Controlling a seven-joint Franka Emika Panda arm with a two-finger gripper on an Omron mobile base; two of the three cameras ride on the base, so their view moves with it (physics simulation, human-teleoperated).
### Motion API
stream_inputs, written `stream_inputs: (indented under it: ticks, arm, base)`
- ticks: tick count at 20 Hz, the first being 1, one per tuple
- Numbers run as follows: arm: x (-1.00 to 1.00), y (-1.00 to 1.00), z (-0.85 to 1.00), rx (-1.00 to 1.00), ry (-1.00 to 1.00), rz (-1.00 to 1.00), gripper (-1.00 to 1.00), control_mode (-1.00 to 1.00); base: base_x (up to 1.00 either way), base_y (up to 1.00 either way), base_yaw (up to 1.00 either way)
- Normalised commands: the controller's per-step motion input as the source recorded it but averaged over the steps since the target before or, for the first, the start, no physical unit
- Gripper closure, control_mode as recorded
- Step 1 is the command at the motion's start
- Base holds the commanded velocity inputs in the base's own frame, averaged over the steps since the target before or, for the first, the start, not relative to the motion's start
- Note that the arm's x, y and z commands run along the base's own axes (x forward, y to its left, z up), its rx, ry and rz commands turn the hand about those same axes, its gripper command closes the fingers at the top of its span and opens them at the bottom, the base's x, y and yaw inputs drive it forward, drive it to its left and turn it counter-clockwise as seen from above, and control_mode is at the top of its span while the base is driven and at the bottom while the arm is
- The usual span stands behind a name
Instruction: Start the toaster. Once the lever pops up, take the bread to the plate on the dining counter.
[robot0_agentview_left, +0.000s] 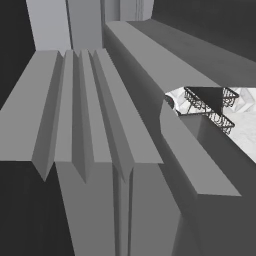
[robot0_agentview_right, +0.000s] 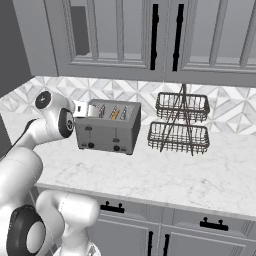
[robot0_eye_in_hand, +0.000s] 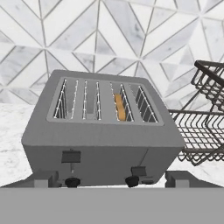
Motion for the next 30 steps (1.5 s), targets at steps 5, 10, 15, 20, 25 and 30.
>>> stream_inputs:
  ticks: [5,10,15,20,25,30]
  arm:
    - [0.0,0.0,0.0,0.0,0.0,0.0,-1.0,-1.0]
    - [0.0,0.0,0.0,0.0,0.0,0.0,-1.0,-1.0]
    - [0.0,0.0,0.0,0.0,0.0,0.0,-1.0,-1.0]
    - [0.0,0.0,0.0,0.0,0.0,0.0,-1.0,-1.0]
    - [0.0,0.0,0.0,0.0,0.0,0.0,-1.0,-1.0]
    - [0.0,0.0,0.0,0.0,0.0,0.0,-1.0,-1.0]
  base:
    - [0.0,0.0,0.0]
    - [0.0,0.0,0.0]
    - [0.0,0.0,0.0]
    - [0.0,0.0,0.0]
    - [0.0,0.0,0.0]
    - [0.0,0.0,0.0]
